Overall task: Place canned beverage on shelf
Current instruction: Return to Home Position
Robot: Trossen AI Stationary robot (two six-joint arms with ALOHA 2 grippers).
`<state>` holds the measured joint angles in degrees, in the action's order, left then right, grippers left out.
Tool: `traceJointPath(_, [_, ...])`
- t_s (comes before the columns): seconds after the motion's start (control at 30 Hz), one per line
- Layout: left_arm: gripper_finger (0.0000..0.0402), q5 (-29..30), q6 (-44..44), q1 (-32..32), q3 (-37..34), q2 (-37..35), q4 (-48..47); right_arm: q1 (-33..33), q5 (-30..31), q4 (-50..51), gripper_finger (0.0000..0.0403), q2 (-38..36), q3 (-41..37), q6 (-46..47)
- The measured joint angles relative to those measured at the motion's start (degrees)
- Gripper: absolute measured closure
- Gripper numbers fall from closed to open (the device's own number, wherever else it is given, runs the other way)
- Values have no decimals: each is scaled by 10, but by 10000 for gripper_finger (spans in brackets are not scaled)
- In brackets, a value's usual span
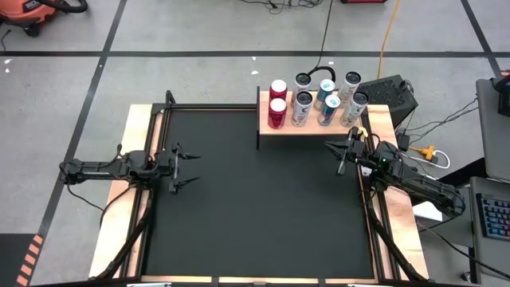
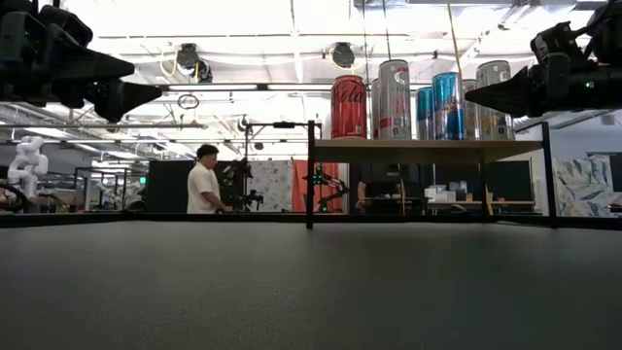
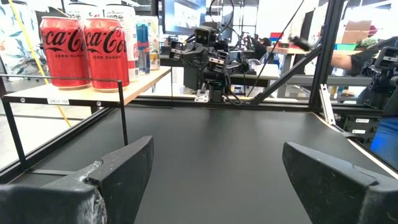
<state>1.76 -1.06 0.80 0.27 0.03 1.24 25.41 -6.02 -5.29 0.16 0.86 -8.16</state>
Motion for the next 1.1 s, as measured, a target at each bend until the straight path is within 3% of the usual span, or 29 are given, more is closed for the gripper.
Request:
traceJointPath(0.33, [41,0,0,0,0,0,0,-3,0,0,403,0,0,0])
traceJointPath(0.73, [41,0,0,0,0,0,0,-76,0,0,403,0,0,0])
traceJointPath(1.1, [41,0,0,0,0,0,0,-88,0,0,403,0,0,0])
